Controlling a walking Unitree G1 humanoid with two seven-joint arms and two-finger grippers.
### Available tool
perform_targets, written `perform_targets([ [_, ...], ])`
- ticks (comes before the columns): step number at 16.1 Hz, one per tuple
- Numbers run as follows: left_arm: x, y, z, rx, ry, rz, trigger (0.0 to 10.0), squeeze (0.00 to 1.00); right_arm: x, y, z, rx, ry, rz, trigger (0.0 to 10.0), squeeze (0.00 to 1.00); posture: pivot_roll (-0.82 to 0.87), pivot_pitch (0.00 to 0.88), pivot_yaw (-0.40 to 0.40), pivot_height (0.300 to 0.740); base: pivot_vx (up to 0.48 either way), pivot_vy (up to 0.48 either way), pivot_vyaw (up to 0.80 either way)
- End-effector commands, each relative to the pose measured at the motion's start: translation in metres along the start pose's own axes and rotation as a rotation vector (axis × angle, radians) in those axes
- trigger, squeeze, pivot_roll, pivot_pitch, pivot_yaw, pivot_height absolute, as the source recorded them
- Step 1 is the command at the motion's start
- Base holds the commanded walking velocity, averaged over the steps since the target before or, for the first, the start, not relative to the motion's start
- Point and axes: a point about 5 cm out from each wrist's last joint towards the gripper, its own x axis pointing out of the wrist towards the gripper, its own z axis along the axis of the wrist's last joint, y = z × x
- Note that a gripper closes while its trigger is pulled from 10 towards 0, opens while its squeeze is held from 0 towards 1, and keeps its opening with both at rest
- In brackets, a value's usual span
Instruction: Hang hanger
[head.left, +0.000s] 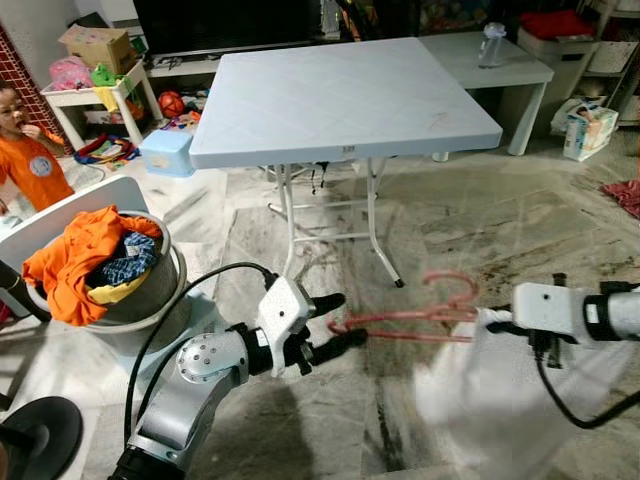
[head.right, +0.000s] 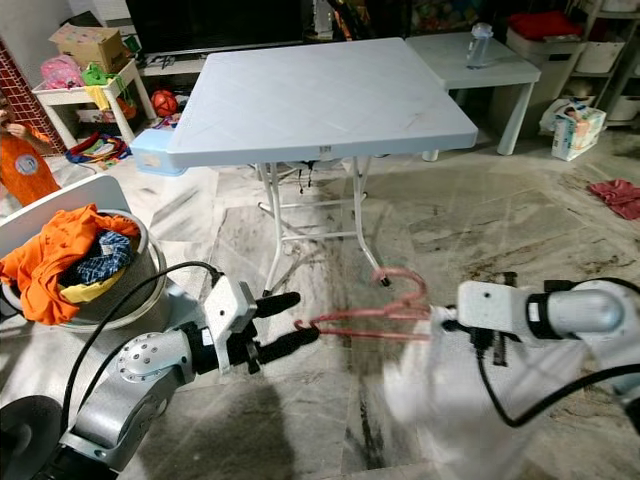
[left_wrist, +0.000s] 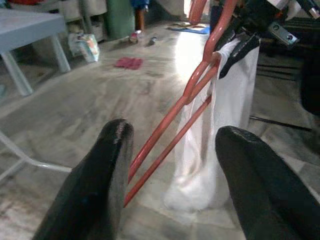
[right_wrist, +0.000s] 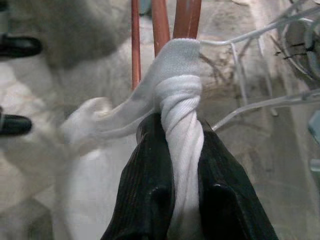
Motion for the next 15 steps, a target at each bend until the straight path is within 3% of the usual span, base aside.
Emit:
perform_targets([
  [1,-0.003,0.0,-0.002,-0.007,0.017,-0.011,10.0,1.0,-0.013,-0.01,0.008,-0.039,-0.041,-0.001,10.0,0.0,-0.03,0.03,0.033,0.74,0.0,0.0,0.0],
  [3,-0.001,-0.004,-0.006,-0.043,0.044,-0.048,10.0,1.0,-0.019,-0.008,0.015,-0.047,-0.1,0.057,10.0,0.0,-0.03,0.03,0.032,0.74,0.0,0.0,0.0],
  [6,0.014,-0.014,-0.007,-0.051,0.028,-0.096,10.0,1.0,-0.037,0.003,0.026,-0.022,-0.17,0.181,10.0,0.0,-0.03,0.026,0.031,0.74,0.0,0.0,0.0],
  [8,0.017,-0.018,-0.01,-0.067,0.036,-0.114,10.0,1.0,-0.045,0.005,0.031,-0.013,-0.208,0.2,10.0,0.0,-0.03,0.024,0.038,0.74,0.0,0.0,0.0],
  [9,0.018,-0.019,-0.013,-0.091,0.047,-0.141,10.0,0.0,-0.047,0.006,0.037,-0.005,-0.241,0.207,10.0,0.0,-0.03,0.024,0.041,0.74,0.0,0.0,0.0],
  [12,0.028,-0.022,-0.011,-0.105,0.04,-0.22,10.0,0.0,-0.046,0.009,0.049,-0.001,-0.299,0.225,10.0,0.0,-0.04,0.018,0.049,0.74,0.0,0.0,0.0],
  [13,0.032,-0.025,-0.008,-0.111,0.033,-0.256,4.9,0.0,-0.045,0.011,0.053,-0.007,-0.311,0.241,10.0,0.0,-0.05,0.017,0.051,0.74,0.0,0.0,0.0],
  [14,0.034,-0.025,-0.008,-0.104,0.029,-0.265,1.3,0.0,-0.045,0.012,0.056,-0.008,-0.319,0.251,10.0,0.0,-0.05,0.016,0.052,0.74,0.0,0.0,0.0],
  [15,0.035,-0.026,-0.007,-0.109,0.027,-0.279,0.0,0.0,-0.044,0.012,0.057,-0.008,-0.322,0.254,10.0,0.0,-0.05,0.016,0.053,0.74,0.0,0.0,0.0],
])
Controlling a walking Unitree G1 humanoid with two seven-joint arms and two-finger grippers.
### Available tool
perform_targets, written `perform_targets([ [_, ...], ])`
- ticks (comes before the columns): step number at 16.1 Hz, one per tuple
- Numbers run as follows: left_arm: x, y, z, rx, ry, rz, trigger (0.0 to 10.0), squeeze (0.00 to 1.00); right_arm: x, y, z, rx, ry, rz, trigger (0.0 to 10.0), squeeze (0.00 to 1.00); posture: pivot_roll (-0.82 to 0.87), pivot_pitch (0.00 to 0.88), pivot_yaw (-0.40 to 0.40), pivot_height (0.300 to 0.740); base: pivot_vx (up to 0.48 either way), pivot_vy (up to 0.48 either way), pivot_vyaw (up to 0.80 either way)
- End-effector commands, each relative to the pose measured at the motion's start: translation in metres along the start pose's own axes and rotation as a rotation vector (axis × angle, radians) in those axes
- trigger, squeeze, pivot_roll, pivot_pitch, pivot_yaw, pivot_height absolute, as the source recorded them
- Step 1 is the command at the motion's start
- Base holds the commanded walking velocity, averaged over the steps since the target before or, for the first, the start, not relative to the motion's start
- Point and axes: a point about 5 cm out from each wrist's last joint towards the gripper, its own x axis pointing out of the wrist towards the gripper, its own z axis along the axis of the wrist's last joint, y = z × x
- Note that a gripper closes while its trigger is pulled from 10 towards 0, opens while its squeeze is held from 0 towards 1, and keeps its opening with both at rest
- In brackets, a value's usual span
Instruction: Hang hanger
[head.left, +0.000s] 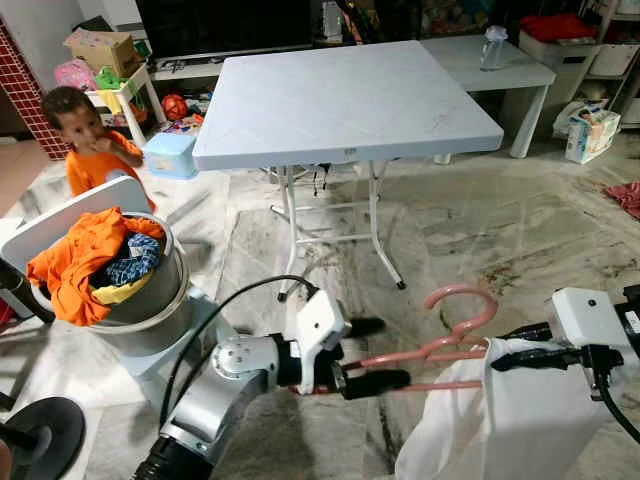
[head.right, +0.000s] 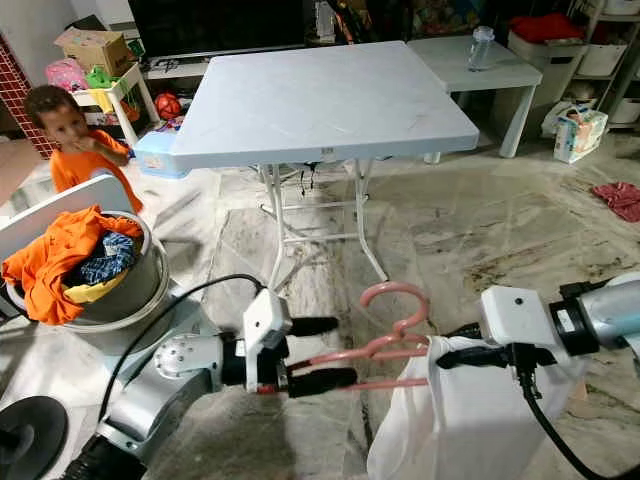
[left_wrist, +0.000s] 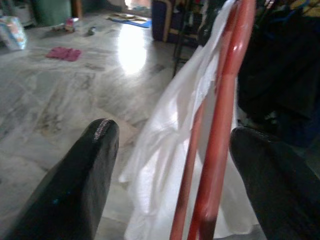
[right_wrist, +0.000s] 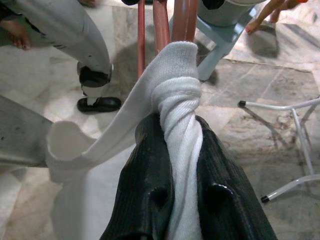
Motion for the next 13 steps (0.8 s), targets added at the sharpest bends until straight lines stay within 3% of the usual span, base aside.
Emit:
perform_targets([
  [1,0.0036,-0.0012,-0.0008,-0.011,0.013,-0.034,0.0,0.0,-0.0022,-0.0021,0.0182,-0.068,-0.067,0.003,10.0,0.0,-0.05,0.016,0.054,0.74,0.0,0.0,0.0],
  [5,0.0041,-0.0039,-0.0033,-0.021,0.02,-0.062,0.0,0.0,0.0064,0.0031,0.0224,-0.066,-0.084,0.038,10.0,0.0,-0.05,0.018,0.056,0.74,0.0,0.0,0.0],
  [13,0.0034,-0.0086,-0.0088,-0.066,0.043,-0.115,0.0,0.0,0.0038,0.0042,0.0263,-0.047,-0.091,0.047,10.0,0.0,-0.06,0.019,0.051,0.74,0.0,0.0,0.0],
])
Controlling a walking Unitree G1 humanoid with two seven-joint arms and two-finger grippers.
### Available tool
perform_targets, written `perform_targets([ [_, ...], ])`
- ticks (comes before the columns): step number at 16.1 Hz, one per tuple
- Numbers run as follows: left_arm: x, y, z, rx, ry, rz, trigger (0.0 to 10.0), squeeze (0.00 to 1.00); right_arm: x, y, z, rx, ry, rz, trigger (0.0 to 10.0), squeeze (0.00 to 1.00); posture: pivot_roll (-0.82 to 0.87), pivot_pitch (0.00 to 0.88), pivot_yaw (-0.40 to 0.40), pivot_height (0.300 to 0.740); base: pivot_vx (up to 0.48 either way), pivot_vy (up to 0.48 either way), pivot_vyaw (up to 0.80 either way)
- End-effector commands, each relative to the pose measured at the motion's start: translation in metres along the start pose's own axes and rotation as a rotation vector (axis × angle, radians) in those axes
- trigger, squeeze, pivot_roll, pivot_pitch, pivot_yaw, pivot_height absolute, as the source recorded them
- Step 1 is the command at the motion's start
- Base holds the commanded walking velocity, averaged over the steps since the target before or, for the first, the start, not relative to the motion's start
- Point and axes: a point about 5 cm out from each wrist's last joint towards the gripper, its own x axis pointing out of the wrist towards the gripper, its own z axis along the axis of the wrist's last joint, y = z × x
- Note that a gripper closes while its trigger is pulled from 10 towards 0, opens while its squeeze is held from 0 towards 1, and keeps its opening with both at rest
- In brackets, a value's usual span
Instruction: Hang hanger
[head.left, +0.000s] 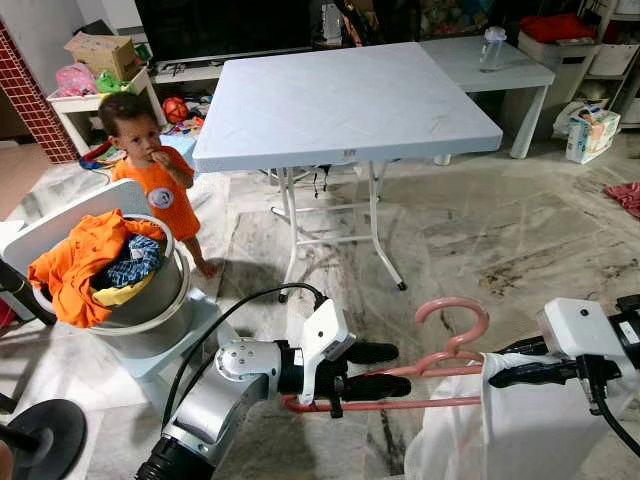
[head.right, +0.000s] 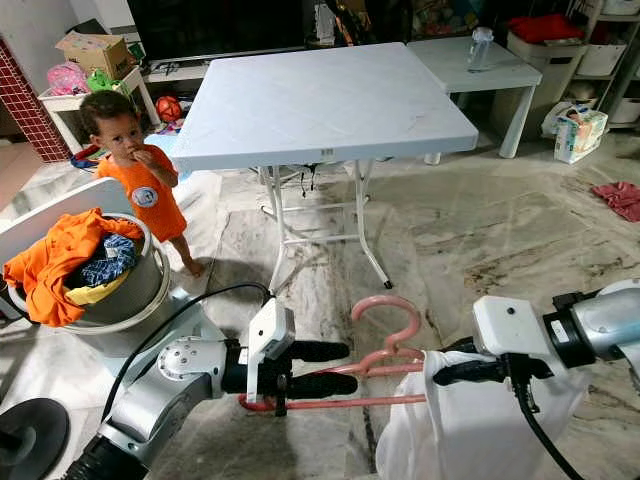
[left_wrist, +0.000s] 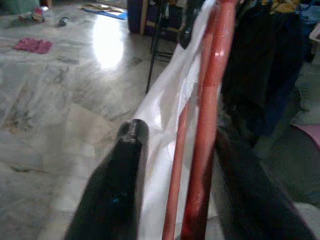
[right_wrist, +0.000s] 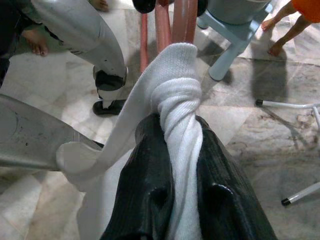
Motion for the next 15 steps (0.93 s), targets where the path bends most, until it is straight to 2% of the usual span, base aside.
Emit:
perform_targets([
  [1,0.002,-0.002,-0.006,-0.033,0.023,-0.027,0.0,0.0,-0.003,-0.004,0.025,-0.103,-0.092,-0.004,10.0,0.0,-0.06,0.018,0.052,0.74,0.0,0.0,0.0],
  [10,-0.002,-0.005,-0.013,-0.068,0.061,-0.05,0.0,0.0,0.005,-0.016,0.032,-0.128,-0.138,-0.08,10.0,0.0,-0.05,0.028,0.047,0.74,0.0,0.0,0.0],
  [14,-0.003,0.004,-0.014,-0.04,0.056,0.021,0.0,0.0,0.013,-0.023,0.034,-0.136,-0.154,-0.118,10.0,0.0,-0.05,0.027,0.046,0.74,0.0,0.0,0.0],
  [15,-0.004,0.008,-0.015,-0.029,0.06,0.045,0.0,0.0,0.015,-0.024,0.033,-0.119,-0.159,-0.112,10.0,1.0,-0.05,0.026,0.043,0.74,0.0,0.0,0.0],
])
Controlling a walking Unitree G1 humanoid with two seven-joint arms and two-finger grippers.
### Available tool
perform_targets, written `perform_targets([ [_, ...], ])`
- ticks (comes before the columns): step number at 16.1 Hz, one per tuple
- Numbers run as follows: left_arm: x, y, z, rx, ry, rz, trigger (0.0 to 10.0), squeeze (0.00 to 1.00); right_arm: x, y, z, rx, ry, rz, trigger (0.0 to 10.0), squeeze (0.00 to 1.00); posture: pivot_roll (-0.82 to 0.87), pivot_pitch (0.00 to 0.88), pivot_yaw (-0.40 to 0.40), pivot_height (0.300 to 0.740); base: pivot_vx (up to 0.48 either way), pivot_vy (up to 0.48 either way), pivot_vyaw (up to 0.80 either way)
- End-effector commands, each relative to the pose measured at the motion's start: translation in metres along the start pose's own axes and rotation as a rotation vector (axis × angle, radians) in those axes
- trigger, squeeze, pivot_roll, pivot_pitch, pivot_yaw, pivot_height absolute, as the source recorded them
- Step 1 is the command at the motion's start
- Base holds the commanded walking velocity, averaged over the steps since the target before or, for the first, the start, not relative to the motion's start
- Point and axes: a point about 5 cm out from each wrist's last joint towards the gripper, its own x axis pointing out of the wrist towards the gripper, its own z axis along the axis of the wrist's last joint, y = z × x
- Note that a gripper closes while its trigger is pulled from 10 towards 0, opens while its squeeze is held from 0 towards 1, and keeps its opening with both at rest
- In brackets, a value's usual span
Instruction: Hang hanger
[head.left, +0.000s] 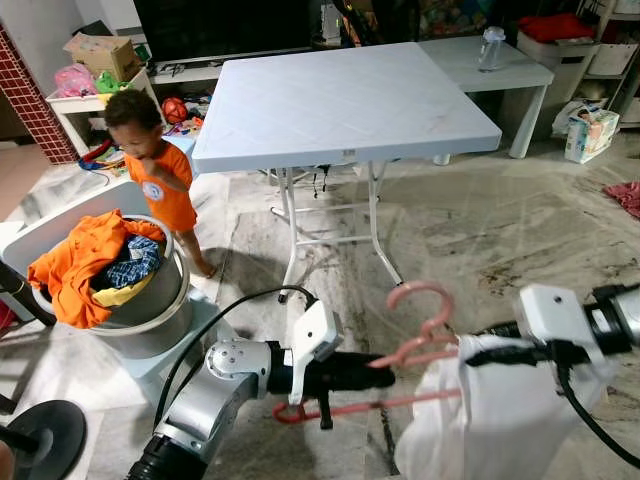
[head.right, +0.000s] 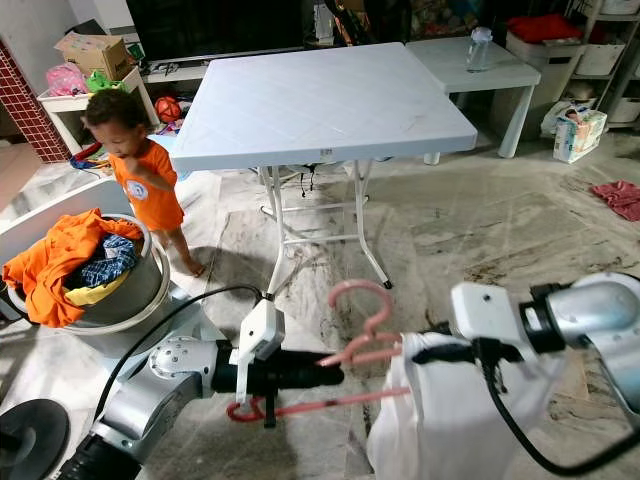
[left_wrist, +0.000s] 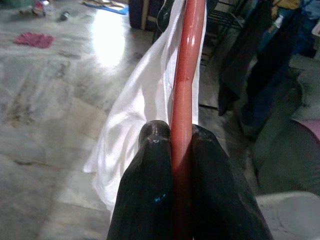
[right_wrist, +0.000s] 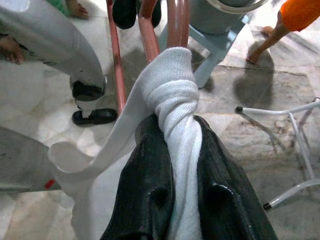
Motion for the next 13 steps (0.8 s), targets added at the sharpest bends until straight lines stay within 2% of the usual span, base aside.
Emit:
perform_targets([
  [1,0.004,0.002,-0.009,-0.031,0.038,0.037,0.0,0.0,0.002,-0.007,0.023,-0.078,-0.128,-0.019,10.0,1.0,-0.05,0.025,0.042,0.74,0.0,0.0,0.0],
  [4,0.0,0.005,-0.013,-0.031,0.038,0.075,0.0,0.0,0.002,-0.013,0.018,-0.059,-0.104,-0.036,10.0,1.0,-0.05,0.024,0.037,0.74,0.0,0.0,0.0],
  [5,-0.001,0.005,-0.014,-0.034,0.034,0.091,0.0,0.0,0.002,-0.02,0.015,-0.07,-0.065,-0.073,10.0,1.0,-0.05,0.023,0.034,0.74,0.0,0.0,0.0],
  [7,-0.005,0.007,-0.02,-0.054,0.014,0.148,0.0,0.0,0.003,-0.037,0.002,-0.118,0.081,-0.169,10.0,1.0,-0.04,0.019,0.031,0.74,0.0,0.0,0.0],
  [11,-0.012,0.01,-0.027,-0.086,-0.006,0.234,0.0,0.0,0.005,-0.057,-0.002,-0.17,0.143,-0.309,10.0,1.0,-0.03,0.013,0.026,0.74,0.0,0.0,0.0],
  [13,-0.018,0.021,-0.025,-0.089,-0.049,0.363,0.0,0.0,-0.001,-0.071,-0.006,-0.166,0.177,-0.455,10.0,1.0,-0.03,0.012,0.025,0.74,0.0,0.0,0.0],
])
